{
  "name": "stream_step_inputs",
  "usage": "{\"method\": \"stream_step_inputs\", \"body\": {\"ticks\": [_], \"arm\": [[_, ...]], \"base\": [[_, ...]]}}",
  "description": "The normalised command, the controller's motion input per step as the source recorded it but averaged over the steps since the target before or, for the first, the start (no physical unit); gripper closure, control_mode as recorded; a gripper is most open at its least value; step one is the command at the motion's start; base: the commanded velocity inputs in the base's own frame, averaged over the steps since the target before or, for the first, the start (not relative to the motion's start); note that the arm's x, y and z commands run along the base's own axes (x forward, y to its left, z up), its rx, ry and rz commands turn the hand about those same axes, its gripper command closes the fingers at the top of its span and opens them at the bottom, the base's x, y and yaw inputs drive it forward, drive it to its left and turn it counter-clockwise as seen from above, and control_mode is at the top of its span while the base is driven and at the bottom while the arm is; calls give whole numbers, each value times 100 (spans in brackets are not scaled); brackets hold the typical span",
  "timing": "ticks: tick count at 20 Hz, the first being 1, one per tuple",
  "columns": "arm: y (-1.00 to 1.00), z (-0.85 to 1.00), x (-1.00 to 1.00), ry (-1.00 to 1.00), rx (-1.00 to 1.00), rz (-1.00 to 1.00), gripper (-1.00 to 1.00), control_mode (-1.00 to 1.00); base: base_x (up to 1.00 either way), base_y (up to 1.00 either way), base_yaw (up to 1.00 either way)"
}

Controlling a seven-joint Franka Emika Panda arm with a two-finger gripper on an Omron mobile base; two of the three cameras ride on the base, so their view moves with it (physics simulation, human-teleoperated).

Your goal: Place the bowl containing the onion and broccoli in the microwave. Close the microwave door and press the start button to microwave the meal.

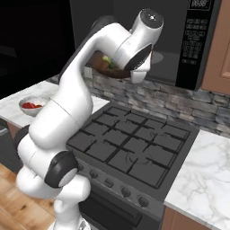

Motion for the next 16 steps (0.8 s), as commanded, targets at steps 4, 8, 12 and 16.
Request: {"method": "stream_step_inputs", "body": {"ticks": [4,8,12,16], "arm": [[-5,0,19,-8,0,-3,100,-100],[1,0,0,-24,0,-6,100,-100],[13,-1,1,-28,0,-14,100,-100],[16,-2,35,-14,0,-21,100,-100]], "base": [[0,0,0],[0,0,0],[0,0,0],[0,0,0]]}}
